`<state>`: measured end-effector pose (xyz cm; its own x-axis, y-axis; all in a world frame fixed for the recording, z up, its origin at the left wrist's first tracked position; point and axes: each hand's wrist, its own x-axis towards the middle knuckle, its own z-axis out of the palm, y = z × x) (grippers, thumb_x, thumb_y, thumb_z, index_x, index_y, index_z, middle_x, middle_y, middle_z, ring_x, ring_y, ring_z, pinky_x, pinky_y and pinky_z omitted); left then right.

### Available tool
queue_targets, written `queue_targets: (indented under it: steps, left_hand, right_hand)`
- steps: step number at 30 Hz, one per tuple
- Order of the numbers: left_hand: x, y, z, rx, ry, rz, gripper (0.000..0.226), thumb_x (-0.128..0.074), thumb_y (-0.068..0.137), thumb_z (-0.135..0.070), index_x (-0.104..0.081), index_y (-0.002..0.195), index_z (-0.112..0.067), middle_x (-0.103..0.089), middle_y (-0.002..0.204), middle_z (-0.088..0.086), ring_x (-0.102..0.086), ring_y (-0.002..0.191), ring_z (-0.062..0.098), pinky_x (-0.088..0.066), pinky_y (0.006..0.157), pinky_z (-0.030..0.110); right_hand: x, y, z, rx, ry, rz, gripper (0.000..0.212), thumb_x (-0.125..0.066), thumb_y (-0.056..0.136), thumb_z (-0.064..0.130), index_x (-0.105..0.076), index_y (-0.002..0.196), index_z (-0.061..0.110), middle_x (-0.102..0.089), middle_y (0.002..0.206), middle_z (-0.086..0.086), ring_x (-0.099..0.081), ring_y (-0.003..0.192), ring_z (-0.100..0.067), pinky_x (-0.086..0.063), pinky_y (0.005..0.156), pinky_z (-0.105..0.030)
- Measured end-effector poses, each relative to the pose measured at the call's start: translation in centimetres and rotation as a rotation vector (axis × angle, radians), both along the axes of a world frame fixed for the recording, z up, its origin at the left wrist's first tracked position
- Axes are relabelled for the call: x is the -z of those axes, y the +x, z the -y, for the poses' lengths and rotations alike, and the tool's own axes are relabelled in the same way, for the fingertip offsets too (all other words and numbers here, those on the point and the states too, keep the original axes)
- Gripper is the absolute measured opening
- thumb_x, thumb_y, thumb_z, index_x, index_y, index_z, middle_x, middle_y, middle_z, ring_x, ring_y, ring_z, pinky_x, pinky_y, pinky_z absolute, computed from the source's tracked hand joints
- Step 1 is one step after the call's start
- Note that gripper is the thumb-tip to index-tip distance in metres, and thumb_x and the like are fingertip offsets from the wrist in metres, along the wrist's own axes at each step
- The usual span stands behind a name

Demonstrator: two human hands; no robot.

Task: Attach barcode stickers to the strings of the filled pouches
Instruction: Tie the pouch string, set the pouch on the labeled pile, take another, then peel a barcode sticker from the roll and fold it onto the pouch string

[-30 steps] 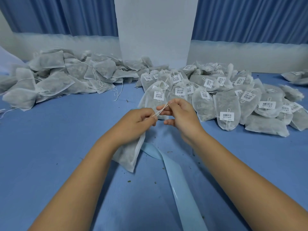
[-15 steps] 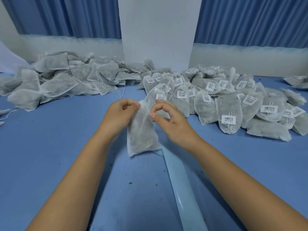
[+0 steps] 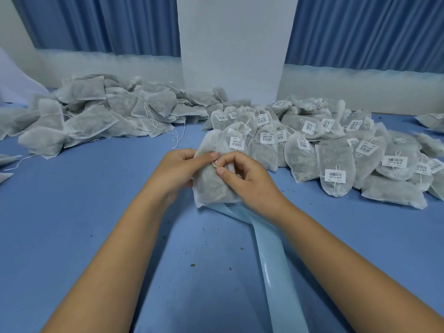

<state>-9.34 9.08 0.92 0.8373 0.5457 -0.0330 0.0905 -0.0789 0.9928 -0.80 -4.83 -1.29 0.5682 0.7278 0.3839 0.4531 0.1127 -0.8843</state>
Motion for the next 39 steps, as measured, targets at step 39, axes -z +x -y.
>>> queue_targets:
  steps: [39]
  left_hand:
    - [1.8,-1.0,-3.5,0.362,-0.220,-0.109,0.021,-0.069,0.071,-0.025,-0.079,0.079,-0.008,-0.073,0.079,0.007,-0.067,0.063,0.012,-0.050,0.053,0.019]
  right_hand:
    - [0.6,1.6,1.0,0.250,-0.171,0.603,0.021,-0.074,0.084,0.014,-0.075,0.104,0.011,-0.062,0.112,0.000,-0.050,0.109,-0.015,-0.030,0.095,-0.009]
